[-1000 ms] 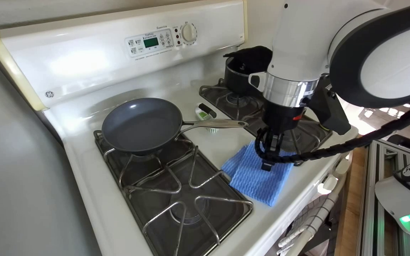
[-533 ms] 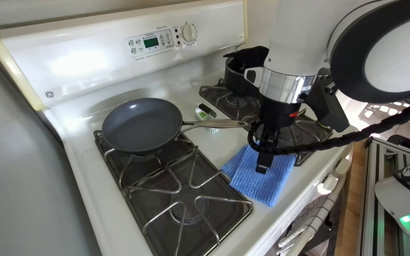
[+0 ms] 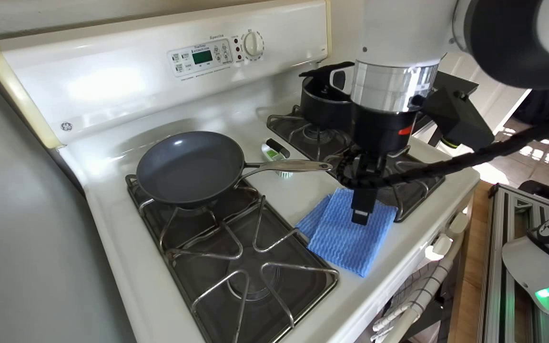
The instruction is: Move the pan backwards then use the blue fabric to wipe the pan.
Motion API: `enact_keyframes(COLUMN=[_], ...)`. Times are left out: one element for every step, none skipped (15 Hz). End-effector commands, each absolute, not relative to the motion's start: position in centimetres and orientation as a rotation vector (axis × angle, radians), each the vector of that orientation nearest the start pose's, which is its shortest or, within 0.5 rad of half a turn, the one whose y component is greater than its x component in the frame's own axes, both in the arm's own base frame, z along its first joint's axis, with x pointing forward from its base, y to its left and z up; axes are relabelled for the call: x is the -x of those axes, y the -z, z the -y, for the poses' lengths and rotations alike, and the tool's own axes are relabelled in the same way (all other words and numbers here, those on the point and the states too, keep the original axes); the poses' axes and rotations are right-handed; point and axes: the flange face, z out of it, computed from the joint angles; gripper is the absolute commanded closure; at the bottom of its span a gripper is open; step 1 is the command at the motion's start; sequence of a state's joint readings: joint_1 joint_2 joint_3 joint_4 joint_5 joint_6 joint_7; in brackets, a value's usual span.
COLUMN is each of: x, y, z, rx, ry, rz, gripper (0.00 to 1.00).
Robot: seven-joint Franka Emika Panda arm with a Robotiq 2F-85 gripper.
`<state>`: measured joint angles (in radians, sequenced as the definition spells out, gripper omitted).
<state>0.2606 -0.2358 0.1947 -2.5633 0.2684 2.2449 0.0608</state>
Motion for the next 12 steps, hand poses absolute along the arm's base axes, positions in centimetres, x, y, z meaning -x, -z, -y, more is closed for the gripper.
enact_keyframes(x=[-37.6, -37.9, -38.1, -38.4, -38.8, -39.0, -39.4, -39.6, -39.9, -40.1, -40.3, -40.4], y=[-37.5, -38.4, -39.5, -40.5, -41.6, -42.5, -43.3, -44.1, -44.8, -45.3, -45.8, -46.3], z=[-18.5, -18.3, -18.2, -18.0, -17.9, -17.9, -18.0, -18.1, -18.4, -18.6, -18.9, -19.2], rx=[3.047, 3.065, 3.092, 3.113, 3.14, 3.163, 3.178, 3.192, 3.201, 3.21, 3.216, 3.223], ry=[-0.138, -0.116, -0.107, -0.075, -0.053, -0.032, 0.011, 0.048, 0.09, 0.116, 0.139, 0.165], rz=[0.287, 0.289, 0.291, 0.303, 0.327, 0.337, 0.355, 0.37, 0.379, 0.381, 0.386, 0.389], gripper=[0.0, 0.0, 0.0, 0.0, 0.0, 0.0, 0.0, 0.0, 0.0, 0.0, 0.0, 0.0])
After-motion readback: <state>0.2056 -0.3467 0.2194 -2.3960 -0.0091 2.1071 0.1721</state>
